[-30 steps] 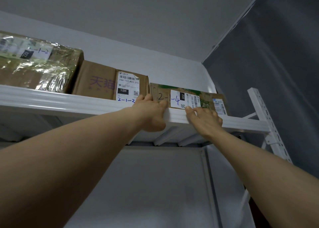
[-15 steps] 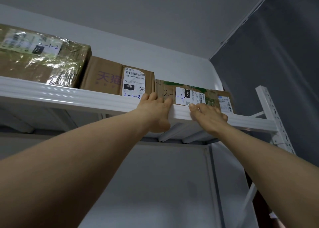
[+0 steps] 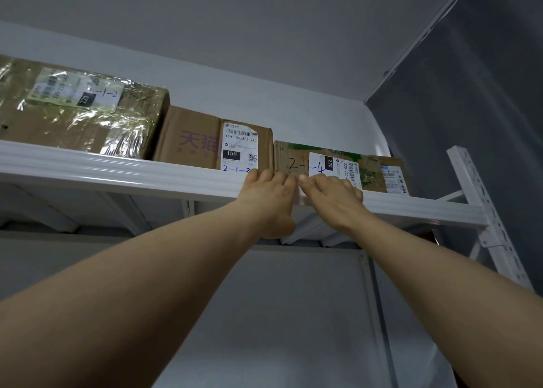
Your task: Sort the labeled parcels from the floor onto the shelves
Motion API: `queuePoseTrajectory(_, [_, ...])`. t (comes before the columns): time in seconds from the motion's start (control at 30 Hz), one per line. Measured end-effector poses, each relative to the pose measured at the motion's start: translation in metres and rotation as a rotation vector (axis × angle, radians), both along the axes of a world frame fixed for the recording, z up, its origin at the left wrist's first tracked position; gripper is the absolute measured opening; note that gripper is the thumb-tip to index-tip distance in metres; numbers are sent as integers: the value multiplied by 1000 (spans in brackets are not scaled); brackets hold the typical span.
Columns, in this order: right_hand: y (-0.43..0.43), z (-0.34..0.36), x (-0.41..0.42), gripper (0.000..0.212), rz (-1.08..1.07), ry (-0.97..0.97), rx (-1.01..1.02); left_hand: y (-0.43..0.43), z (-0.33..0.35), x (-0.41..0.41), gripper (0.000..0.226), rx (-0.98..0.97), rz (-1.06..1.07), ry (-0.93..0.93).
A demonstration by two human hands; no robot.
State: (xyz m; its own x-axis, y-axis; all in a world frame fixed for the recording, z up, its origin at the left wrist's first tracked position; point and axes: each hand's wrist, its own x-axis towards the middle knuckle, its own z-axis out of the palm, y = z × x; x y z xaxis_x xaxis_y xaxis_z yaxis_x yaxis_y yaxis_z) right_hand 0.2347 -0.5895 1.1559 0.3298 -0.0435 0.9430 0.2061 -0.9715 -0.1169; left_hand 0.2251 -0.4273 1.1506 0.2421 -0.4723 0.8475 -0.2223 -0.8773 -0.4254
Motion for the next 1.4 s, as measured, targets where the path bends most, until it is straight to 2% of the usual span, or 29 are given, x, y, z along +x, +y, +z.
queuePoseTrajectory(0.13, [1,2,-2,71,-16,44,-14,0,3,-2,68,-6,-3,8])
queuePoseTrajectory(0.33, [-4,5,-11,69,26,125,-28,-10,16,-7,59,-56,-2,120])
queuePoseTrajectory(0.43, [-10,5,-13,68,75,95,10,-10,18,-7,54,-48,-13,113])
queuePoseTrajectory(0.57, [-28,5,-10,69,45,86,77,-8,16,-2,64,-21,-9,133])
queuePoseTrajectory(0.83, [-27,3,-4,72,16,81,54,-5,17,2,74,-13,-16,132])
queuePoseTrajectory(1.03, [-3,-3,-5,68,66,-44,67,11,7,-3,71,5,-43,48])
queuePoseTrajectory(1.23, [55,-9,-12,48,152,-362,-7,55,-1,-21,42,0,-115,-197])
queuePoseTrajectory(1.4, [117,-16,-22,39,302,-469,-17,114,-4,-45,16,21,-99,-344])
